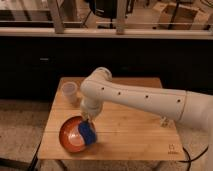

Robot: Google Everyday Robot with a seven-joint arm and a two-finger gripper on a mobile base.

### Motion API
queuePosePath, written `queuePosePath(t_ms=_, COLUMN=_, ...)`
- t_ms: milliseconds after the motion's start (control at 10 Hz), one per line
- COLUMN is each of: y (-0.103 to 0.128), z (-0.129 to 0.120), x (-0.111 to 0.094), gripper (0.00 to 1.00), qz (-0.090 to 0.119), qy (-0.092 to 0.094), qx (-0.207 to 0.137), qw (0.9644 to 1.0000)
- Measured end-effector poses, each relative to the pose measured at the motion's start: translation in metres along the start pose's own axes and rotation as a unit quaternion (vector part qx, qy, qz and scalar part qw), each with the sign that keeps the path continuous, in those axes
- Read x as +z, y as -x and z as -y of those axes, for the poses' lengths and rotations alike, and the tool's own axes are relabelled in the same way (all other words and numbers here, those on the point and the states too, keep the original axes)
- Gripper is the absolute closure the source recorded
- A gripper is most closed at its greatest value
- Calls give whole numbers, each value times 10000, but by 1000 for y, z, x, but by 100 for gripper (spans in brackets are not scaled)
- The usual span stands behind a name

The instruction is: Place the white sponge in the ceramic bowl

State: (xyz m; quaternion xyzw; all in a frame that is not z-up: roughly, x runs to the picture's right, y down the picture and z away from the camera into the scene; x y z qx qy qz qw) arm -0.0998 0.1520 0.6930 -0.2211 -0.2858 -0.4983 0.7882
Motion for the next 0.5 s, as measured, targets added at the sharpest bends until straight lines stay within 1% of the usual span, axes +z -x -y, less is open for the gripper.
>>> queuePosePath(t_ms=100, y=6, z=7, x=5, gripper=100, qz=22, qy=14, qx=-60, qw=10000)
queuePosePath(t_ms=200, y=7, z=9, x=9, gripper=100, qz=6, qy=28, qx=-148, qw=9999)
queuePosePath(t_ms=400, y=9, z=12, x=15, gripper=100, qz=3, qy=46, qx=-170, qw=9998)
queuePosePath(t_ms=500, y=13, z=20, x=21, gripper=100, qz=6, qy=55, qx=-225, qw=9997)
